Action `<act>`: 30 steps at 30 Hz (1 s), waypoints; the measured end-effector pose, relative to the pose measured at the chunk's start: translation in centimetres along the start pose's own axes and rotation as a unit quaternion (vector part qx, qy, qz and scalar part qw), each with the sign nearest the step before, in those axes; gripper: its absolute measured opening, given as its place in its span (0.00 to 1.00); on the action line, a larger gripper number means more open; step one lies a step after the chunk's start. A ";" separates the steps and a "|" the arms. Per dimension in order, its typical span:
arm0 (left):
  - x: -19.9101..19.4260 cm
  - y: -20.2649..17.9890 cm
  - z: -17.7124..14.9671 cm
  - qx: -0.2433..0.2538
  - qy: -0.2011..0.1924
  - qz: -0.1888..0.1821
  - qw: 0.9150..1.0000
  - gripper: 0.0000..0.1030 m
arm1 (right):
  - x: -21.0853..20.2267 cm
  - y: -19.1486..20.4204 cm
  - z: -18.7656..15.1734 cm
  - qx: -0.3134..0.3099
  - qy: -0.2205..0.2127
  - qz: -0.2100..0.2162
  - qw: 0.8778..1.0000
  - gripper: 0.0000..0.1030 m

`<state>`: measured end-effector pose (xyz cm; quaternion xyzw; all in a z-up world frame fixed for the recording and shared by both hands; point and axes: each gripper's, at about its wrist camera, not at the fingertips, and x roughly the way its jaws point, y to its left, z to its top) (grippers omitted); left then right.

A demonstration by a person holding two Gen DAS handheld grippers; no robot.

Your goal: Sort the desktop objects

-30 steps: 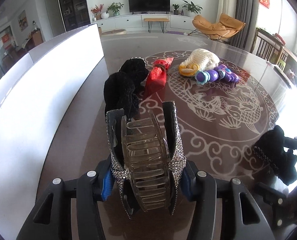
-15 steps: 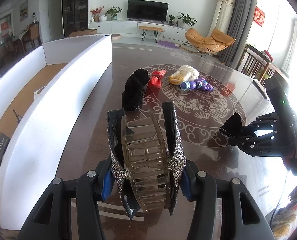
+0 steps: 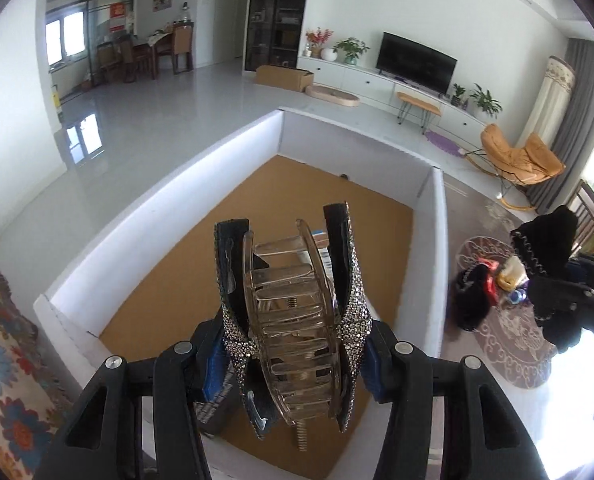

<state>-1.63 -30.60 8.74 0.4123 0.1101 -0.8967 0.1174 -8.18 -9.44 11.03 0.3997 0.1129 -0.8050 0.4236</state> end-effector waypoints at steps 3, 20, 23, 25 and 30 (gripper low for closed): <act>2.7 3.4 0.3 -0.022 0.029 0.025 0.999 0.51 | 4.7 4.4 2.0 -0.017 0.005 0.039 0.999 0.32; 0.5 0.7 -4.0 -0.019 -0.011 0.011 1.000 0.74 | 1.2 1.2 -6.1 -0.018 -0.102 -0.064 0.993 1.00; -1.2 -4.6 -4.5 0.028 -0.025 -0.036 0.999 0.76 | -0.6 -4.3 -12.0 0.014 -0.083 -0.130 0.988 1.00; -2.4 -8.3 -5.3 0.060 -0.026 -0.072 0.995 0.85 | -1.1 -7.9 -16.0 0.036 -0.040 -0.180 0.982 1.00; -2.1 -17.6 -8.4 0.132 0.003 -0.142 0.981 0.90 | -4.2 -14.1 -24.4 0.094 0.017 -0.259 0.961 1.00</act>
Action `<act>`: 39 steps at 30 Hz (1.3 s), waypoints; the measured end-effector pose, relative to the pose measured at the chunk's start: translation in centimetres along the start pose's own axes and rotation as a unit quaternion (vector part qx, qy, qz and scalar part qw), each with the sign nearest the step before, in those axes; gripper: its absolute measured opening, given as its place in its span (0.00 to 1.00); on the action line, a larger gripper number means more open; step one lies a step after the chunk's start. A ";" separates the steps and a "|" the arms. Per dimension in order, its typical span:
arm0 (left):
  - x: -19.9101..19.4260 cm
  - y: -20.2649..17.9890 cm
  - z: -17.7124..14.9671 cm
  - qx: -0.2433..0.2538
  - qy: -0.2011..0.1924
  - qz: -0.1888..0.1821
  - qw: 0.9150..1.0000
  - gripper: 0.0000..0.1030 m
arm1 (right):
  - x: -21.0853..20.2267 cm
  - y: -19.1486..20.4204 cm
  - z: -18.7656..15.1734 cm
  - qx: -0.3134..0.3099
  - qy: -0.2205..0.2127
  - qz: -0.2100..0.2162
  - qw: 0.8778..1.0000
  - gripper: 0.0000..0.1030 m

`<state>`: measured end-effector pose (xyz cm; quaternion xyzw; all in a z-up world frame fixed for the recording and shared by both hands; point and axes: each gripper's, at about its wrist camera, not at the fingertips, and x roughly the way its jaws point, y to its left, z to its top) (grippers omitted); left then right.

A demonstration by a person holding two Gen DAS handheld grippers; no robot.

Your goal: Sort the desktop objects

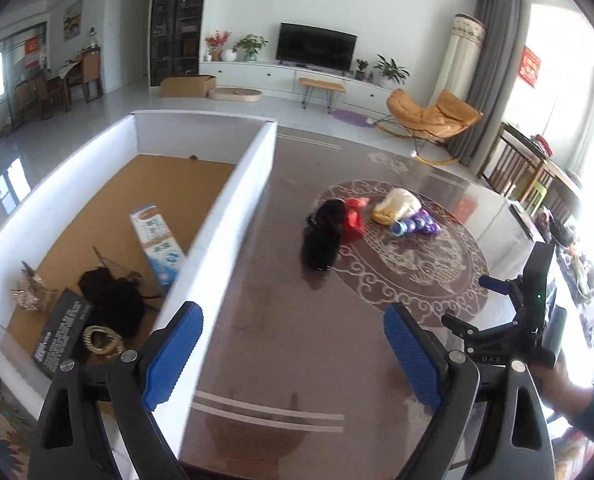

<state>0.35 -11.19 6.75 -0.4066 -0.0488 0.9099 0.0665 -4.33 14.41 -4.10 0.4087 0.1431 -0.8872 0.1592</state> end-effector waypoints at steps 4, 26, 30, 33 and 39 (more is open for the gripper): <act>5.4 -5.1 -1.4 0.037 0.042 0.013 0.998 0.90 | -0.8 -3.1 -3.1 0.037 0.010 -0.009 0.999 1.00; 14.0 -5.6 -4.4 0.003 0.063 0.090 0.994 1.00 | 0.0 -4.0 -4.1 0.068 0.034 0.019 0.997 1.00; 14.0 -5.7 -4.5 0.003 0.061 0.092 0.994 1.00 | 0.0 -4.0 -4.1 0.068 0.034 0.019 0.997 1.00; 14.1 -5.8 -4.5 0.002 0.060 0.093 0.994 1.00 | 0.0 -4.1 -4.1 0.068 0.034 0.019 0.997 1.00; 14.1 -5.8 -4.5 0.003 0.060 0.093 0.994 1.00 | 0.0 -4.1 -4.1 0.068 0.034 0.019 0.997 1.00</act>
